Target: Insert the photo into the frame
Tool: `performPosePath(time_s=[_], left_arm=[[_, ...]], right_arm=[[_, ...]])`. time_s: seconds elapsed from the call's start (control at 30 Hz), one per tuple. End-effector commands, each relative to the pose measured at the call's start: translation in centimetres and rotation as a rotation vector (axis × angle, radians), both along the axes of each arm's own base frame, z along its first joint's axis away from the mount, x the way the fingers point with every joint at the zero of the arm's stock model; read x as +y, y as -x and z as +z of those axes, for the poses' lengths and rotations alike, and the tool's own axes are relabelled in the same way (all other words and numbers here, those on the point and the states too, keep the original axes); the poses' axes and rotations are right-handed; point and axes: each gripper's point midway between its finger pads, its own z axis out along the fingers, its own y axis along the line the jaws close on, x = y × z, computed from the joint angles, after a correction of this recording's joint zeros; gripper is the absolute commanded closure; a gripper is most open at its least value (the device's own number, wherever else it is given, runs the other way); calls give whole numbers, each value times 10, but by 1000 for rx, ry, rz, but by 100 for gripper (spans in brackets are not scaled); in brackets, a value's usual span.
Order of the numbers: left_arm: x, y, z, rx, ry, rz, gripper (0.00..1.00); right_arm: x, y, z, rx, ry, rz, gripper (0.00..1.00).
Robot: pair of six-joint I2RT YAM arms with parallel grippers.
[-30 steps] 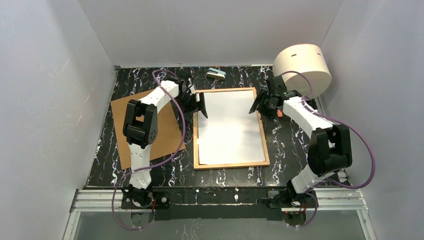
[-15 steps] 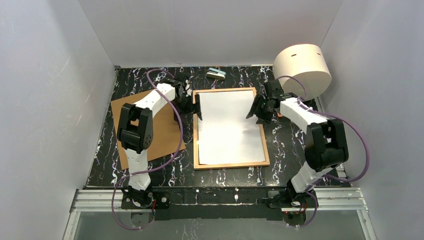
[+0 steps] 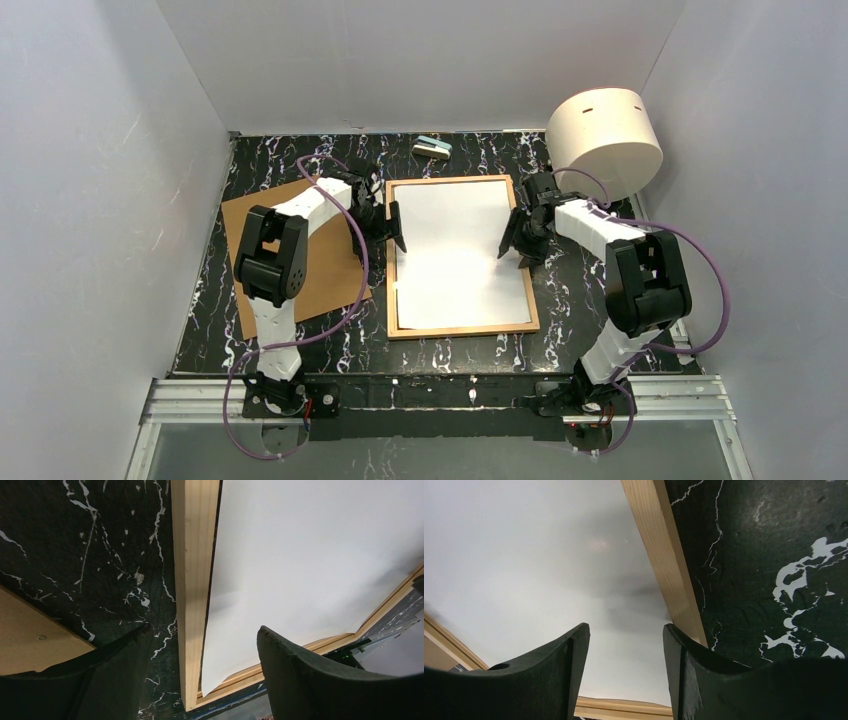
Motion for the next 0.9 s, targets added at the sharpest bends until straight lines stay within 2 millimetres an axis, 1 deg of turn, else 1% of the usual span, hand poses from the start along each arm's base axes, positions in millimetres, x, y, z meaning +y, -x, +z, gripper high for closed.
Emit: performPosePath(time_s=[0.0,0.17,0.27,0.3,0.37,0.43,0.5,0.6,0.7,0.8,0.83,0.87], left_arm=[[-6,1,9,-4,48,2,28],[-4,-3,8,-14,28,15,28],[5,-10,12,-41,-28,34,28],[9,-13,15,-56,-50,39,28],[23,-22,22,-93,-117,62,27],[38,-30,33,-134,-165,91,26],[56,-38,44,-171,-202,143,25],[90,-44,56,-207,-254,240,22],[142,-38,60,-194,-341,364,17],[200,-27,64,-185,-464,469,8],[225,-22,65,-176,-521,516,3],[246,-18,67,-173,-572,551,2]], right_arm=[[-2,19,-9,50,15,27,35],[7,23,-11,66,-17,47,35],[8,20,-6,55,-15,48,37],[8,18,-2,43,-11,43,37],[9,9,13,0,-14,40,37],[17,-3,34,-66,-35,57,37],[31,-12,51,-122,-83,95,36],[64,-21,67,-174,-180,171,36],[105,-24,77,-183,-267,248,36],[151,-27,85,-195,-332,335,36],[166,-27,87,-198,-349,366,35],[181,-28,90,-206,-367,395,34]])
